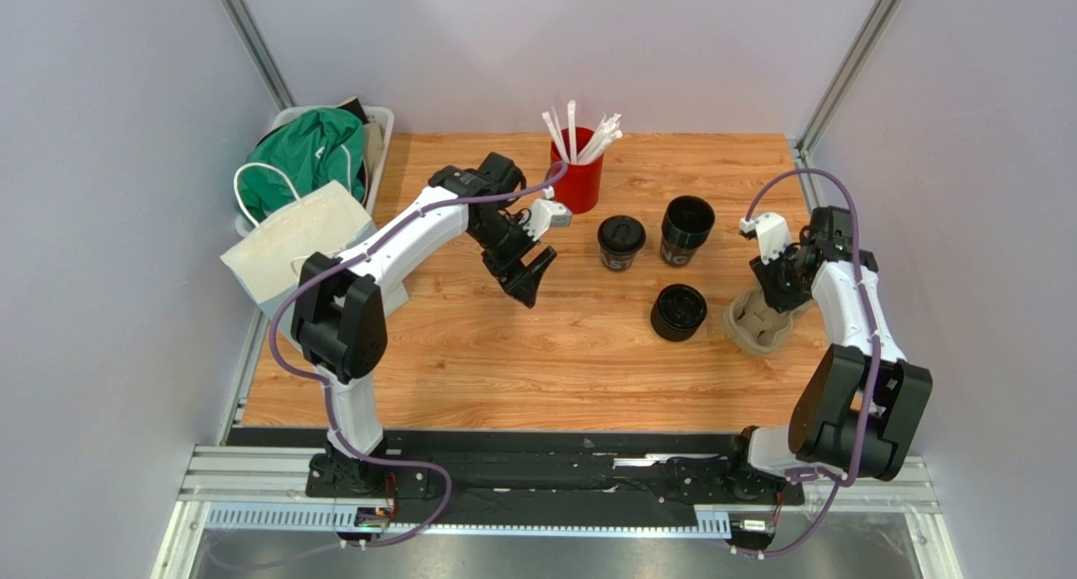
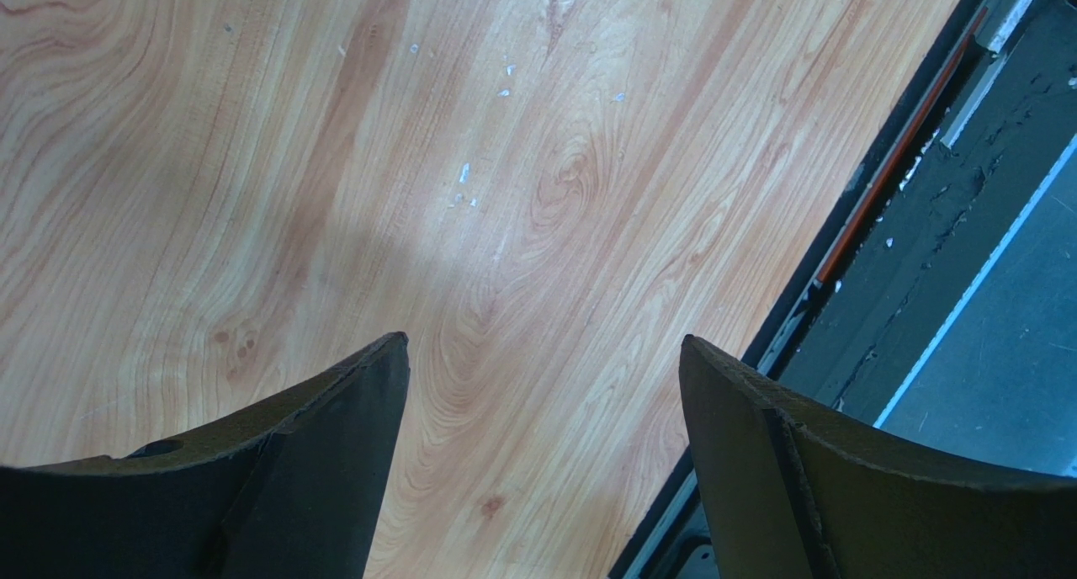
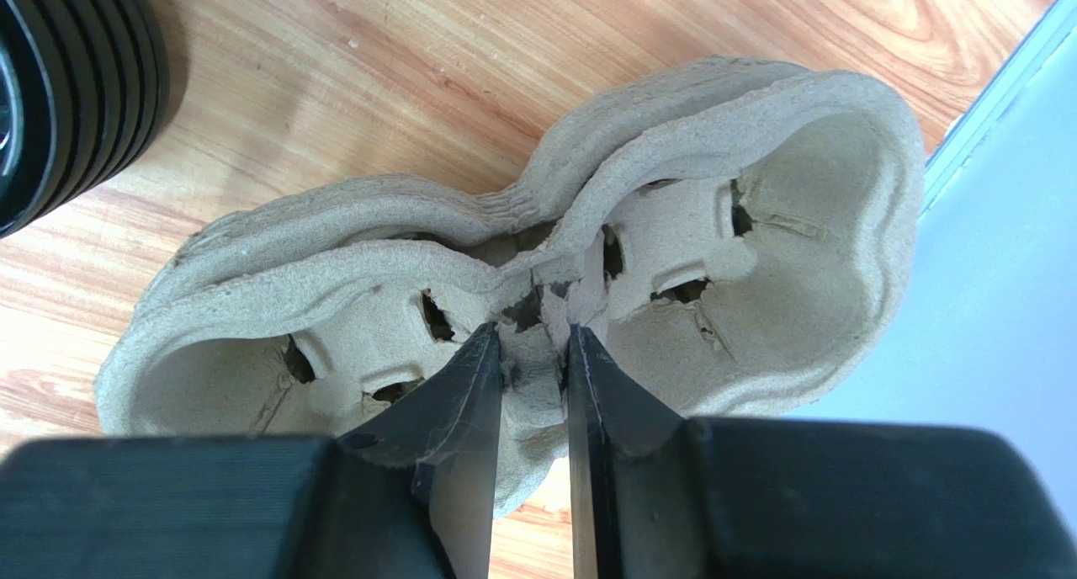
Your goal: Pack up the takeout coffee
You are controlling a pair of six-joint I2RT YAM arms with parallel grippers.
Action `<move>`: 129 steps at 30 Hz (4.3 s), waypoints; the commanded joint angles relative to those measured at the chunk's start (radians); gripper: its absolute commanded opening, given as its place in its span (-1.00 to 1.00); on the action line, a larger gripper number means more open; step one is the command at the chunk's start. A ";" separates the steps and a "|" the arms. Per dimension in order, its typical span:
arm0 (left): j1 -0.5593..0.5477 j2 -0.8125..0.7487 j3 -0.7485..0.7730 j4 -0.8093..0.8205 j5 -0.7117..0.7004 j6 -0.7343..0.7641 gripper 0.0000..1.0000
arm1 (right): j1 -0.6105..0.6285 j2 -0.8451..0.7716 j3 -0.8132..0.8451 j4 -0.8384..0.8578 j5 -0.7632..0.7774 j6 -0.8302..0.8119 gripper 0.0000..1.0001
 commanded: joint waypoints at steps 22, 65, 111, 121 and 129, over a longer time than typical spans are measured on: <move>-0.005 -0.002 0.011 0.006 0.006 0.004 0.73 | -0.038 -0.049 0.000 0.044 -0.033 -0.006 0.05; -0.005 0.010 0.017 0.003 -0.003 0.002 0.73 | -0.097 -0.130 0.041 -0.089 -0.185 -0.049 -0.56; -0.005 0.025 0.014 0.008 -0.011 0.004 0.73 | -0.089 -0.227 -0.074 -0.155 -0.227 -0.159 0.13; -0.005 0.025 0.011 0.006 -0.009 0.004 0.73 | -0.090 -0.110 -0.028 -0.210 -0.271 -0.224 0.20; -0.005 0.033 0.016 0.008 -0.009 0.001 0.73 | -0.090 -0.093 -0.049 -0.209 -0.276 -0.254 0.23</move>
